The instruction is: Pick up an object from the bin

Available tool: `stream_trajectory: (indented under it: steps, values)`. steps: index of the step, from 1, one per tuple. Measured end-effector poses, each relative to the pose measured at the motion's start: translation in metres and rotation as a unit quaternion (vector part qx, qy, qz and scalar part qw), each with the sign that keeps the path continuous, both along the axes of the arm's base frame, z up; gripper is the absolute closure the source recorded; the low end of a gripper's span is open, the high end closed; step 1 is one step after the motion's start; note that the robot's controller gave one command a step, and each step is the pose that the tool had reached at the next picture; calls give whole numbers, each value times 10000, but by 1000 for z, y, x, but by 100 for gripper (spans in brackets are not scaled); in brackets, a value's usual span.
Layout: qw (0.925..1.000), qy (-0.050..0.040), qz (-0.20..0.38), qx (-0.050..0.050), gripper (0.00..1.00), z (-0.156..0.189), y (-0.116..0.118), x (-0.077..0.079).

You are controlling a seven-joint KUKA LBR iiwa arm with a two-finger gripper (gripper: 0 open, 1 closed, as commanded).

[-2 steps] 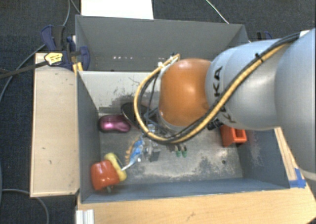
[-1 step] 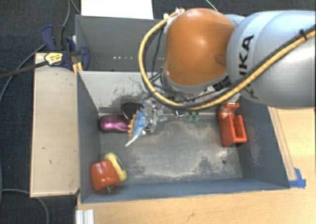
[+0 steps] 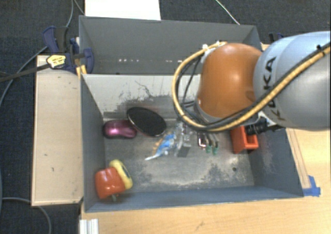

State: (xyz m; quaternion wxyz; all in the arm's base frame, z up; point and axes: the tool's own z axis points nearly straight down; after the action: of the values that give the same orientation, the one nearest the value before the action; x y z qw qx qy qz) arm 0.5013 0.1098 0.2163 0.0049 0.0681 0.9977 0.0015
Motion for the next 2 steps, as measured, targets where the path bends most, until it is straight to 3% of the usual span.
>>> stream_trajectory:
  steps: [1, 2]
  values:
    - [9712, -43, 2384, -19, 0, -19, 37, -6]
    - [9714, -44, 2373, -18, 0, -19, 36, -6]
